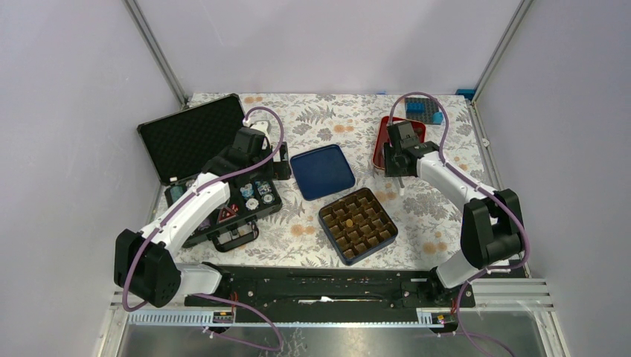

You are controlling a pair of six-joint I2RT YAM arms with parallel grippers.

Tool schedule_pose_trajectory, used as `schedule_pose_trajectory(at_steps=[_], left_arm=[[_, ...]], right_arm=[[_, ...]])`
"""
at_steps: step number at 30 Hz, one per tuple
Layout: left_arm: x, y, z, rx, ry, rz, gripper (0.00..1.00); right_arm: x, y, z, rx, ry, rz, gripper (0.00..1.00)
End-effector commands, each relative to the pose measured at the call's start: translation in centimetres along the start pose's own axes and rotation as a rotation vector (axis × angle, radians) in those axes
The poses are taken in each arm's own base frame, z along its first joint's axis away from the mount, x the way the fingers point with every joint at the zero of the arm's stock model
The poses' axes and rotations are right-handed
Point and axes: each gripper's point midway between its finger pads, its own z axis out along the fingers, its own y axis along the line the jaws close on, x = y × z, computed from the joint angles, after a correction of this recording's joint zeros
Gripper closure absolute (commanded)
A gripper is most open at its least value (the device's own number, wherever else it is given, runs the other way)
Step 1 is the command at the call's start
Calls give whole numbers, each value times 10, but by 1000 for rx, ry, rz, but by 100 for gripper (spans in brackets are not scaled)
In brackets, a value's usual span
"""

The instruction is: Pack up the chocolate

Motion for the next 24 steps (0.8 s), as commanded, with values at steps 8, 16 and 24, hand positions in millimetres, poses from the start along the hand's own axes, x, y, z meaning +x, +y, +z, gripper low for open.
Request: schedule_pose_trajectory(at_steps=[8,16,24], left_arm=[[-13,-2,-2,7,-45,8,1],[-14,-3,-5,17,-52,16,1],[-11,-1,-7,11,-56,23,1]], right_arm=[[-29,3,-8,-8,-82,24,71],[-31,1,-28,-22,-100,51,83],[-32,-5,-60,-30,-139,76,85]])
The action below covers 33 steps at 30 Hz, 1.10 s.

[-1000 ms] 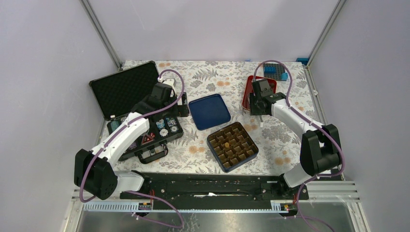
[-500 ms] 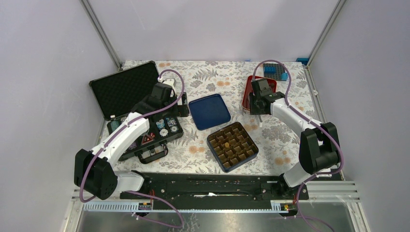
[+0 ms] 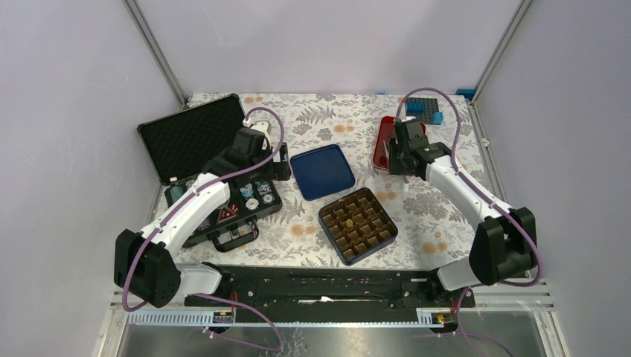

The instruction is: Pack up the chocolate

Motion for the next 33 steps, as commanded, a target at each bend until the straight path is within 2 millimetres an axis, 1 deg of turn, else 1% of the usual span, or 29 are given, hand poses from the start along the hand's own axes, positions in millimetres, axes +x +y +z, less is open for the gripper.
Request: schedule_pose_trajectory(at_steps=[1,6,9,11,15,17,22,25,29,31,33], left_arm=[[-12,-1,-7,12,-56,16,1],[-7,1,-5,8,-54,22,1],[-6,2,-4,6,-48,20,1],[-6,2,-5,6,-49,16,1],[-11,-1,-6,11,-60,15,1],[-14,-2,-7,13,-65,15,1],[-21,-5,-7,18,-75,14,1],[-24,-6,-7,17,-76,15,1],[-28,-7,-10,17,-82,8,1],[-30,-7,-12,17,-91,3,1],[-31,-7,-13,14,-95,1,1]], right_arm=[[-23,-3,-32,-9,-88,40,85],[-23,-9,-53,0,-102,45,85],[-19,-7,-72,-35,-94,44,85],[-14,-5,-86,-67,-82,47,85],[5,2,-113,-143,-34,43,85],[14,8,-128,-198,-14,35,85],[36,35,-162,-347,34,-22,84],[59,41,-170,-366,104,-68,83],[91,47,-171,-378,208,-136,82],[102,48,-169,-378,235,-151,81],[108,46,-169,-373,247,-160,82]])
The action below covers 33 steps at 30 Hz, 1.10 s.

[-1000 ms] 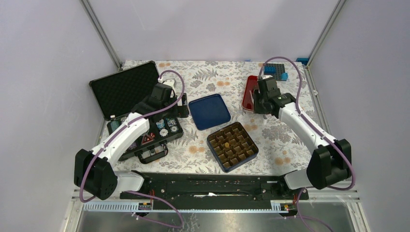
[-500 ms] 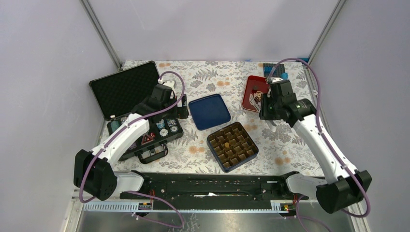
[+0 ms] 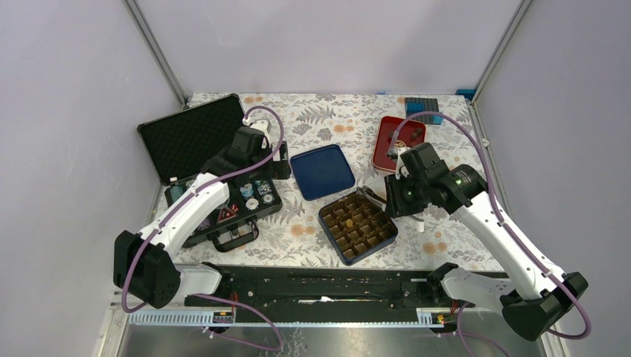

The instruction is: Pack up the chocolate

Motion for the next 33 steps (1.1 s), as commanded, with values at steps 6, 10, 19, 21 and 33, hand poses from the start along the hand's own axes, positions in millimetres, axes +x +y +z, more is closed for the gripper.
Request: schedule_pose_trajectory(at_steps=[6,10,19,21,33], left_arm=[[-25,-4,-12,6,-87,-13,1],[-25,-4,-12,9,-85,-14,1],[-25,-7,-10,17,-78,-15,1],[-24,-7,-10,17,-77,-17,1],[-21,-5,-10,18,-74,-17,1]], right_arm=[[27,2,-3,-15,78,-16,81],[33,4,-3,-27,91,-19,81],[41,8,-3,-52,111,-22,79],[42,9,-2,-60,117,-26,78],[41,8,-1,-42,114,-35,58]])
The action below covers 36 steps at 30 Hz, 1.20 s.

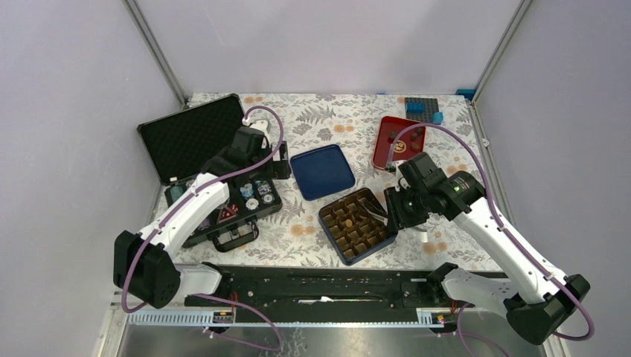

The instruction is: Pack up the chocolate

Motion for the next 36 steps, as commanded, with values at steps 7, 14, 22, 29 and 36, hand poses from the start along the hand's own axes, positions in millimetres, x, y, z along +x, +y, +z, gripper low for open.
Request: schedule_pose_trajectory(at_steps=[7,14,22,29,36], left_arm=[[-19,-6,-8,23,-70,-8,1],[-19,-7,-7,29,-71,-8,1],[-17,-9,-5,47,-74,-12,1],[-21,-7,-12,42,-100,1,1],[-22,-7,-12,39,-92,20,1]], right_arm=[[-9,5,-8,-10,-50,-1,74],[-50,4,-31,29,-242,23,88],[-131,-39,-43,320,-452,97,82],[-173,-107,-12,411,-531,234,79],[-190,-123,31,415,-513,245,73]])
